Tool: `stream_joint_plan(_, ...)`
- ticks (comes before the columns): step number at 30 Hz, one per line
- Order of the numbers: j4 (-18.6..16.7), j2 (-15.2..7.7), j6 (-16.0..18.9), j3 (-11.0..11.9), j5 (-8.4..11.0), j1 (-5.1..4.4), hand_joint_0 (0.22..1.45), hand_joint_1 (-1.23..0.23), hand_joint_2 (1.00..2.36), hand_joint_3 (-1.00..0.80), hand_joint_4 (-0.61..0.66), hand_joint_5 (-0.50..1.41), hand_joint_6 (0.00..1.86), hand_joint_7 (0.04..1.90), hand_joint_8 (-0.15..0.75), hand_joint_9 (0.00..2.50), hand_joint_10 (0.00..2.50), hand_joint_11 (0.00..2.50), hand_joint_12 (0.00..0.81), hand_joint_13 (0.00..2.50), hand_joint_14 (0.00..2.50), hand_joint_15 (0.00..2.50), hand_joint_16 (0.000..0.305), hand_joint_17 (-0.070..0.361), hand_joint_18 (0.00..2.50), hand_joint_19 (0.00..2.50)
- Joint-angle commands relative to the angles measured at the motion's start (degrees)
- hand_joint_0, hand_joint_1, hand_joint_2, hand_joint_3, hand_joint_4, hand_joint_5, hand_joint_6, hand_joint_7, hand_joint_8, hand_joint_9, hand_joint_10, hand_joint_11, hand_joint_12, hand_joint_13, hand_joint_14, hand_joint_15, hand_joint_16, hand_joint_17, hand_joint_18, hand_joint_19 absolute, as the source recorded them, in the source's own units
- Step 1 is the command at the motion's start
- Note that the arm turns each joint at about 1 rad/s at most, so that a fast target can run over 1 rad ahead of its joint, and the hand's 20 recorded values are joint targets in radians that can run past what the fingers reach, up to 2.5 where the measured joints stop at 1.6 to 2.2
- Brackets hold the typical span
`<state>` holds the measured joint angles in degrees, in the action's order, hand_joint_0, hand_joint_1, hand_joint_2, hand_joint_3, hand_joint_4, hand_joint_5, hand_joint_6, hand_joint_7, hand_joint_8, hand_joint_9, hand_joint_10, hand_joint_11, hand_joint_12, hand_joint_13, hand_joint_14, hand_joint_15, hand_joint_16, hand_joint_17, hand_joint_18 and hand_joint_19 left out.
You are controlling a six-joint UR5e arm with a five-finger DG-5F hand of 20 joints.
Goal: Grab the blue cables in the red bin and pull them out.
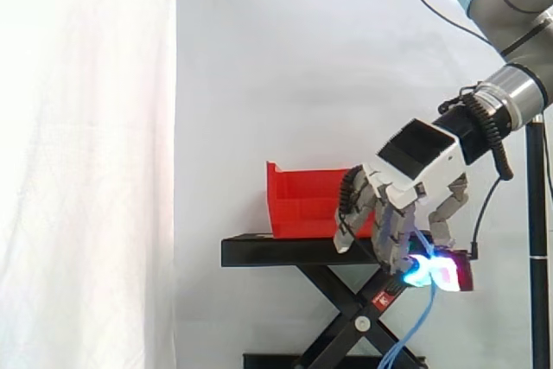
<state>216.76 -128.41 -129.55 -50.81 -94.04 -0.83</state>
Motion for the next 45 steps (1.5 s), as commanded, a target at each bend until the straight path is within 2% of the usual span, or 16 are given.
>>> stream_joint_plan(1, 1.48, 0.18, 29.23, 0.01, 0.00, -0.75, 0.79, -0.82, 1.00, -1.00, 0.02, 1.22, 0.08, 1.06, 0.268, 1.11, 0.01, 0.37, 0.339, 0.66, 0.01, 0.14, 0.046, 0.103, 0.62, 0.24)
stream_joint_plan(3, 1.56, 0.18, 37.49, 0.01, -0.09, -1.19, 0.79, -0.82, 1.00, -1.00, 0.02, 1.22, 0.08, 1.06, 0.264, 1.11, 0.01, 0.37, 0.340, 0.65, 0.01, 0.15, 0.046, 0.103, 0.62, 0.24)
stream_joint_plan(4, 1.56, 0.18, 37.49, 0.01, -0.09, -1.19, 0.79, -0.82, 1.00, -1.00, 0.02, 1.22, 0.08, 1.05, 0.267, 1.11, 0.01, 0.37, 0.339, 0.66, 0.01, 0.15, 0.046, 0.103, 0.62, 0.24)
stream_joint_plan(7, 1.56, 0.27, 42.67, 0.01, -0.09, -1.46, 0.79, -0.82, 1.00, -1.00, 0.02, 1.22, 0.08, 1.05, 0.264, 1.11, 0.01, 0.37, 0.340, 0.65, 0.01, 0.15, 0.046, 0.103, 0.62, 0.24)
stream_joint_plan(8, 1.56, 0.18, 46.28, 0.01, -0.18, -1.63, 0.79, -0.82, 1.00, -1.00, 0.02, 1.22, 0.08, 1.06, 0.263, 1.11, 0.02, 0.36, 0.340, 0.65, 0.01, 0.15, 0.046, 0.103, 0.62, 0.24)
stream_joint_plan(11, 1.56, 0.18, 52.69, 0.01, -0.53, -1.90, 0.79, -0.82, 1.00, -1.00, 0.02, 1.22, 0.07, 1.06, 0.266, 1.11, 0.01, 0.36, 0.340, 0.66, 0.01, 0.15, 0.046, 0.103, 0.62, 0.24)
stream_joint_plan(12, 1.56, 0.18, 55.77, 0.01, -1.06, -2.07, 0.79, -0.82, 1.00, -1.00, 0.02, 1.22, 0.07, 1.06, 0.266, 1.11, 0.01, 0.37, 0.340, 0.66, 0.01, 0.15, 0.046, 0.103, 0.62, 0.24)
stream_joint_plan(14, 1.65, 0.18, 57.61, 0.01, -1.50, -2.16, 0.79, -0.82, 1.00, -1.00, 0.02, 1.22, 0.06, 1.06, 0.263, 1.11, 0.01, 0.36, 0.341, 0.66, 0.01, 0.15, 0.046, 0.103, 0.62, 0.24)
stream_joint_plan(16, 2.27, 0.18, 62.71, 0.01, -2.90, -2.33, 0.79, -0.82, 1.00, -1.00, 0.02, 1.22, 0.06, 1.06, 0.263, 1.10, 0.01, 0.36, 0.341, 0.66, 0.01, 0.14, 0.046, 0.103, 0.62, 0.24)
stream_joint_plan(17, 2.27, 0.18, 62.71, 0.01, -2.90, -2.33, 0.78, -0.82, 1.00, -1.00, 0.02, 1.22, 0.06, 1.06, 0.263, 1.10, 0.01, 0.35, 0.341, 0.66, 0.01, 0.14, 0.046, 0.103, 0.62, 0.24)
stream_joint_plan(23, 2.97, 0.18, 74.75, 0.01, -4.49, -2.60, 0.78, -0.82, 1.00, -1.00, 0.02, 1.23, 0.05, 1.06, 0.264, 1.10, 0.02, 0.36, 0.341, 0.65, 0.01, 0.14, 0.046, 0.104, 0.62, 0.24)
stream_joint_plan(27, 2.88, 0.27, 80.47, 0.01, -4.49, -2.69, 0.78, -0.82, 1.00, -1.00, 0.02, 1.22, 0.04, 1.07, 0.265, 1.11, 0.01, 0.36, 0.340, 0.65, 0.01, 0.15, 0.046, 0.104, 0.62, 0.24)
stream_joint_plan(28, 2.88, 0.27, 80.47, 0.01, -4.49, -2.69, 0.78, -0.82, 1.00, -1.00, 0.02, 1.22, 0.04, 1.06, 0.266, 1.11, 0.01, 0.36, 0.340, 0.65, 0.01, 0.15, 0.046, 0.104, 0.62, 0.24)
stream_joint_plan(34, 2.88, 0.27, 89.78, 0.01, -4.57, -2.86, 0.78, -0.82, 1.00, -1.00, 0.02, 1.22, 0.04, 1.07, 0.265, 1.10, 0.01, 0.36, 0.342, 0.65, 0.01, 0.14, 0.046, 0.104, 0.62, 0.24)
stream_joint_plan(40, 3.06, 0.18, 93.91, 0.01, -4.93, -3.04, 0.78, -0.82, 1.00, -1.00, 0.03, 1.23, 0.03, 1.07, 0.266, 1.10, 0.02, 0.36, 0.342, 0.65, 0.01, 0.14, 0.046, 0.104, 0.62, 0.25)
stream_joint_plan(45, 3.15, 0.18, 99.54, 0.01, -4.75, -3.13, 0.78, -0.82, 1.00, -1.00, 0.03, 1.23, 0.03, 1.07, 0.266, 1.11, 0.02, 0.36, 0.341, 0.65, 0.01, 0.14, 0.046, 0.104, 0.62, 0.24)
